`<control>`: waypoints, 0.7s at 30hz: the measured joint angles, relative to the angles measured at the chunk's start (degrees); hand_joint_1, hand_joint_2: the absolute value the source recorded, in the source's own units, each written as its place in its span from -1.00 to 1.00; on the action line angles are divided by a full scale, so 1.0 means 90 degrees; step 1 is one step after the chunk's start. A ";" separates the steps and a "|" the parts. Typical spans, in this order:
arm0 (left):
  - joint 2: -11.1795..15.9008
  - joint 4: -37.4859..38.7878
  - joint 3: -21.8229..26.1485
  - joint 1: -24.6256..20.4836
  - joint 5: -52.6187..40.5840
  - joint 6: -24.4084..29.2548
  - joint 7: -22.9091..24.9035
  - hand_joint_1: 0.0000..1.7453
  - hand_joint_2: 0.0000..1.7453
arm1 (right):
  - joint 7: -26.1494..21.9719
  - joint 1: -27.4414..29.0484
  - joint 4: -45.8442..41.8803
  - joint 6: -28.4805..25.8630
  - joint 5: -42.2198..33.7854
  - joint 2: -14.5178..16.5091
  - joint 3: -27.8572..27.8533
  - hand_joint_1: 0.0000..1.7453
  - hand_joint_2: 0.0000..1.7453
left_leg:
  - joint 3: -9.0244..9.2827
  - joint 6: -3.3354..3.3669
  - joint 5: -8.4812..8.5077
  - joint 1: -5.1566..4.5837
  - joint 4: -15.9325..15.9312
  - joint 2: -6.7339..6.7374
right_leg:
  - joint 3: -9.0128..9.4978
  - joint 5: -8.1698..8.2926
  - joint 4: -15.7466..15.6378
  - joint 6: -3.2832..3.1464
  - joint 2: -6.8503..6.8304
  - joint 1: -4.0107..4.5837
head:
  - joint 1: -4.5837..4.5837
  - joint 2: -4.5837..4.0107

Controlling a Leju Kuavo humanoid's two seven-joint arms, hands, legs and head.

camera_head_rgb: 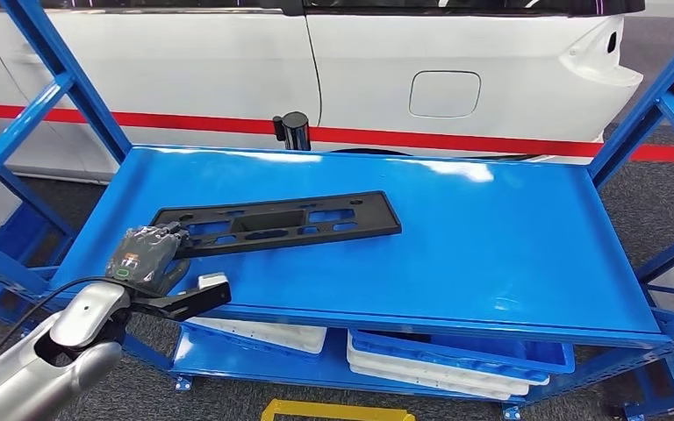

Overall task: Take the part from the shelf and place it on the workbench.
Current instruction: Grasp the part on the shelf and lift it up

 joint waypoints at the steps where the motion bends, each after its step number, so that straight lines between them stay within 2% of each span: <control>1: 0.0001 0.0000 0.0002 -0.0005 0.0048 -0.0038 -0.0013 1.00 1.00 | 0.0000 0.0000 0.0000 0.0000 0.0001 0.0000 0.0001 -1.00 -1.00 | 0.0002 0.0000 0.0000 0.0000 0.0000 0.0000 | 0.0003 0.0000 0.0000 0.0000 -0.0001 0.0000 | 0.0000 0.0000; 6: 0.0004 0.0000 0.0038 -0.0071 0.0401 -0.0214 -0.0055 1.00 1.00 | 0.0000 0.0000 0.0000 0.0000 0.0005 -0.0002 0.0002 -1.00 -1.00 | 0.0020 -0.0001 0.0000 0.0000 -0.0002 -0.0001 | 0.0022 -0.0001 0.0000 0.0000 -0.0003 0.0000 | 0.0000 0.0000; 13: 0.0005 -0.0002 0.0120 -0.0075 0.0353 0.0059 0.0036 1.00 1.00 | 0.0000 0.0001 0.0000 0.0000 0.0002 -0.0002 0.0006 -1.00 -1.00 | 0.0028 -0.0001 0.0000 0.0000 -0.0001 -0.0001 | 0.0027 0.0000 0.0000 0.0000 -0.0002 0.0000 | 0.0000 0.0000; 21: 0.0002 -0.0060 0.0157 -0.0109 0.0321 0.0094 0.0064 1.00 1.00 | 0.0000 0.0001 0.0000 0.0000 -0.0009 -0.0002 0.0007 -1.00 -1.00 | 0.0028 -0.0003 0.0002 0.0000 -0.0001 -0.0001 | 0.0026 0.0000 0.0000 0.0000 -0.0002 0.0000 | 0.0000 0.0000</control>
